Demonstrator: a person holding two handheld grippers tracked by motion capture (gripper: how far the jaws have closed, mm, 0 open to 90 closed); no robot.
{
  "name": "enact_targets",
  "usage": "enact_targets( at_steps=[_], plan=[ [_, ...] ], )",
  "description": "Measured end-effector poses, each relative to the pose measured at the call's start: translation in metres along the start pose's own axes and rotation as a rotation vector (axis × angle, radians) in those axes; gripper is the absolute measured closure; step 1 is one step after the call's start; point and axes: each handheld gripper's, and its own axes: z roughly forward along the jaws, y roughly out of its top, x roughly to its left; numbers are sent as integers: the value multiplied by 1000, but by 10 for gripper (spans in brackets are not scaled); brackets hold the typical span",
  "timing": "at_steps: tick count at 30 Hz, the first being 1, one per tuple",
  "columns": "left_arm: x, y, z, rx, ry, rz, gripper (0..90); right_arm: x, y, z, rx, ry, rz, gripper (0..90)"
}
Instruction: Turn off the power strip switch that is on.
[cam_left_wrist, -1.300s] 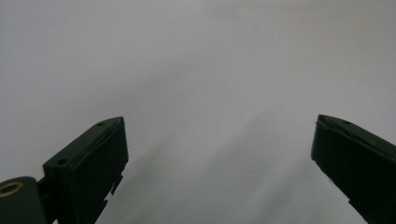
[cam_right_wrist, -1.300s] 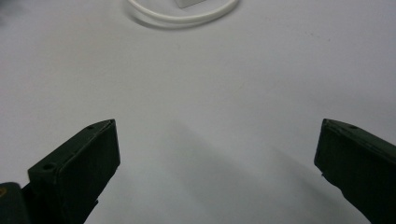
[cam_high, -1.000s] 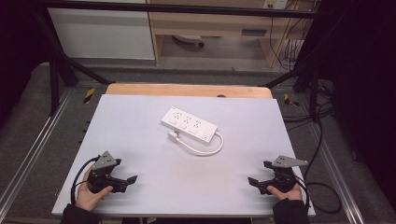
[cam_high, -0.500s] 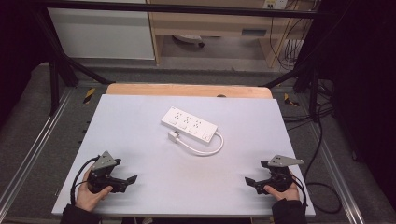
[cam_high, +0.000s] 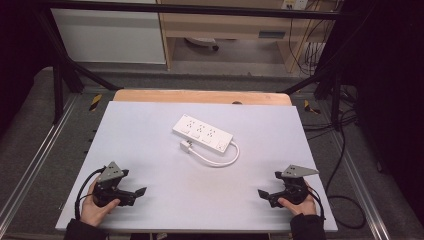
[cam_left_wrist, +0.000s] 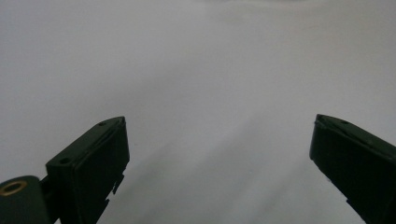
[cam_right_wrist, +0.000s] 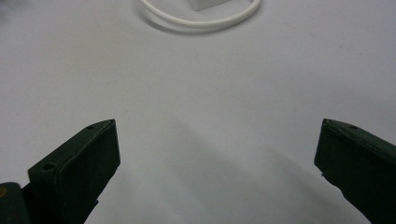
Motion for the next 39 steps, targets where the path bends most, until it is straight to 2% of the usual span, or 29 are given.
enact_targets(
  at_steps=[23, 39],
  plan=[
    [0, 0, 0, 1, 7, 5, 53, 9, 12, 14, 0, 7, -9, 10],
    [2, 0, -1, 0, 10, 4, 55, 16, 23, 21, -1, 1, -33, 9]
  ],
)
